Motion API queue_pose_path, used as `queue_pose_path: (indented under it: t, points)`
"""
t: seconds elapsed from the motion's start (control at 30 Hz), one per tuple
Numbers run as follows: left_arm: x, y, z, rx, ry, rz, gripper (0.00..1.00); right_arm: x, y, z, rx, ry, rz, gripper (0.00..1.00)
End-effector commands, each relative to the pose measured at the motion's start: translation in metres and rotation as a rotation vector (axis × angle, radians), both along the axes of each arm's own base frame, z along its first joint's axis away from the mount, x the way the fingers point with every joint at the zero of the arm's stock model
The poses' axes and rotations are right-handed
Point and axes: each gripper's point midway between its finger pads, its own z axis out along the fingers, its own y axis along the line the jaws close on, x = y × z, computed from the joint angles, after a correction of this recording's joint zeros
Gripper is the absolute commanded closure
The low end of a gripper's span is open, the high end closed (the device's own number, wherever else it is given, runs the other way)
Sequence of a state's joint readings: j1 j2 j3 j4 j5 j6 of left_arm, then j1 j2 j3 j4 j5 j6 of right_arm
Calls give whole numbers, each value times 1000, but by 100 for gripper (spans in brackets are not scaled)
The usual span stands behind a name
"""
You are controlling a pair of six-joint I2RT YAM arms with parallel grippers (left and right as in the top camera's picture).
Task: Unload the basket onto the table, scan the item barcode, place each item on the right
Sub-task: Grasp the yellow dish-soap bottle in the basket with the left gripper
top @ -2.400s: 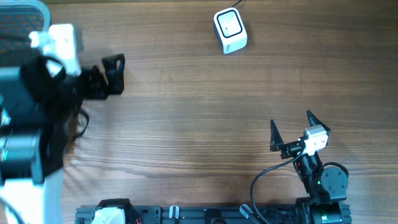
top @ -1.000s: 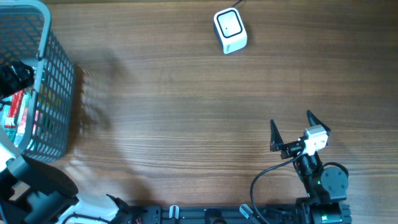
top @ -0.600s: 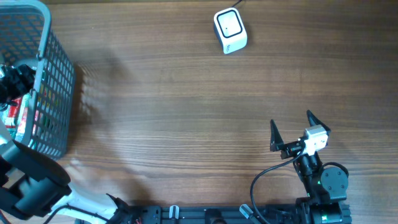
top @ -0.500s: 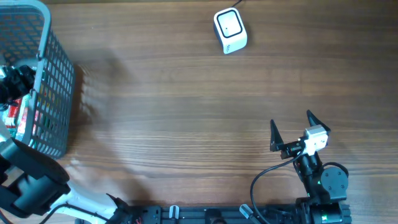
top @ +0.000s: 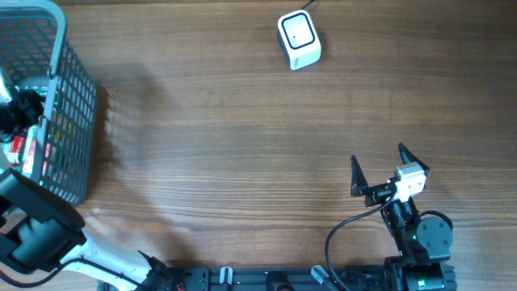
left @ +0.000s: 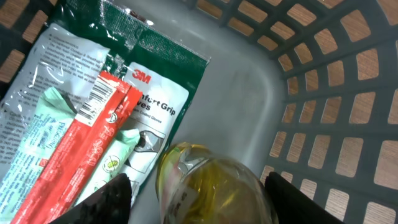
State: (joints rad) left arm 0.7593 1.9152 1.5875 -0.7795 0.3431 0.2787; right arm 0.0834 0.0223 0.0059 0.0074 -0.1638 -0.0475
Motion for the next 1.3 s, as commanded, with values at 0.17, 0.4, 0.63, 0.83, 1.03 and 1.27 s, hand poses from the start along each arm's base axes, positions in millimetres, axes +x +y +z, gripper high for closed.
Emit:
queue_pose_path:
  t: [0.17, 0.4, 0.63, 0.83, 1.03, 1.27]
  points:
    - [5, -1, -5, -5, -13, -15, 49, 0, -1, 1, -4, -5, -2, 0]
    - [6, -4, -4, -22, -24, -24, 48, 0, -1, 1, -4, -5, -2, 0]
    - [16, -2, 19, 12, -104, -39, 56, 0, -1, 1, -4, -5, -2, 0]
    - [18, -1, 41, 59, -150, -42, 70, 0, -1, 1, -4, -5, -2, 0]
    - [6, -4, 21, 25, -69, -25, 45, 0, -1, 1, -4, -5, -2, 0]
    - [-1, -10, -10, -31, -11, -23, 39, 0, -1, 1, -4, -5, -2, 0]
